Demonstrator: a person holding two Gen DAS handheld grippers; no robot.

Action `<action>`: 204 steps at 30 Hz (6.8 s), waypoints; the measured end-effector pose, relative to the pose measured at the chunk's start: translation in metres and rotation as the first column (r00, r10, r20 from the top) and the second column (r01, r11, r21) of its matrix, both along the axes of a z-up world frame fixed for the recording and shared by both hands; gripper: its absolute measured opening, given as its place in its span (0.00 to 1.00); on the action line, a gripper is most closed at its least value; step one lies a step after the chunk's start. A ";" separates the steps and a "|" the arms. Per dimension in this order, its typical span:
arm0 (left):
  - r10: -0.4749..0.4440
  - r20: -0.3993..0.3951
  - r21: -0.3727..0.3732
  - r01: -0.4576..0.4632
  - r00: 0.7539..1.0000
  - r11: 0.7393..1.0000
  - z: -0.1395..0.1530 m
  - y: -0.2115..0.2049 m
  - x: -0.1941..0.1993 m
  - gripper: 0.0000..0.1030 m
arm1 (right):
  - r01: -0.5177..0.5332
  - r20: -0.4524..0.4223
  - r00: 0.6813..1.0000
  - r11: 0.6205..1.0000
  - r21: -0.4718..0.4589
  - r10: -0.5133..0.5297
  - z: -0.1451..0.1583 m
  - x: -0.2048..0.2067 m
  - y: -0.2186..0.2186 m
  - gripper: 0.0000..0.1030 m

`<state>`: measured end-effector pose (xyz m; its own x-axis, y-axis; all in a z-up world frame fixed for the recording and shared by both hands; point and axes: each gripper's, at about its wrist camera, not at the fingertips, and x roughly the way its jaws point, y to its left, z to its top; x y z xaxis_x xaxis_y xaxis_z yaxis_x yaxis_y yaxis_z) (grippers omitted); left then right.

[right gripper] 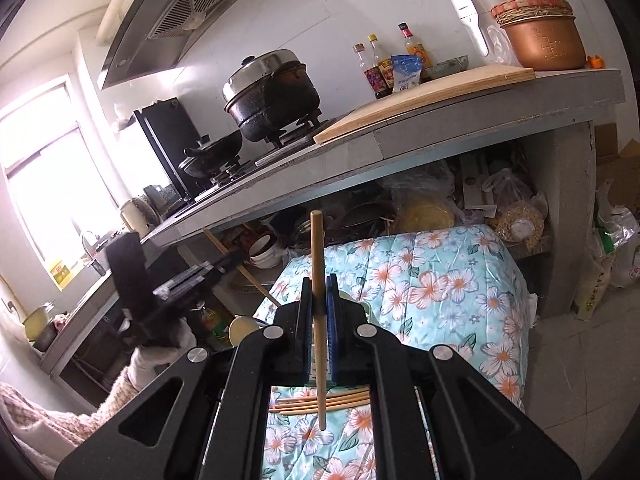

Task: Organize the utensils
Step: 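Lift the held chopsticks with both tools and carry them toward the green holder, then drop the chopstick into the holder with left while right holds its chopstick above, then lower the right tool's chopstick into the green holder and open the right tool, then move both tools down to the loose wooden chopsticks beside the holder base, then close the left tool on a single loose wooden chopstick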

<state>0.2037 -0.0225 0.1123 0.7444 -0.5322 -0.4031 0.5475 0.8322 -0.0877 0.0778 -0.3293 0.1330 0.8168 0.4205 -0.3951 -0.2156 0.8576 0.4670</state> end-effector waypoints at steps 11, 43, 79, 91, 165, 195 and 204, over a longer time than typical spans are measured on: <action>0.066 -0.081 -0.039 -0.069 0.995 0.997 -0.020 0.025 0.014 0.39 | -0.009 0.098 0.995 0.999 -0.043 0.013 0.036 0.025 0.015 0.07; -0.043 -0.189 -0.206 0.003 0.981 0.978 -0.086 0.101 -0.103 0.66 | -0.009 0.040 0.999 0.958 -0.286 0.021 -0.019 0.123 0.118 0.34; -0.078 -0.300 -0.223 0.010 0.951 0.975 -0.151 0.105 -0.107 0.66 | 0.248 -0.106 0.946 0.895 -0.370 -0.306 -0.098 -0.024 0.097 0.94; -0.034 -0.283 -0.203 -0.025 0.959 0.979 -0.155 0.120 -0.107 0.66 | 0.199 -0.144 0.952 0.905 -0.376 -0.269 -0.105 -0.019 0.122 0.94; 0.055 -0.275 0.194 0.000 0.960 0.981 -0.193 0.007 -0.080 0.66 | 0.103 -0.317 0.947 0.985 0.138 -0.055 -0.215 -0.017 0.046 0.75; -0.200 -0.312 0.153 0.257 0.929 0.954 -0.213 0.000 -0.058 0.41 | 0.266 -0.524 0.852 0.860 0.436 0.002 -0.277 0.065 0.047 0.14; -0.204 -0.313 0.142 0.258 0.928 0.956 -0.213 0.002 -0.056 0.41 | 0.281 -0.536 0.844 0.848 0.450 0.005 -0.278 0.058 0.047 0.11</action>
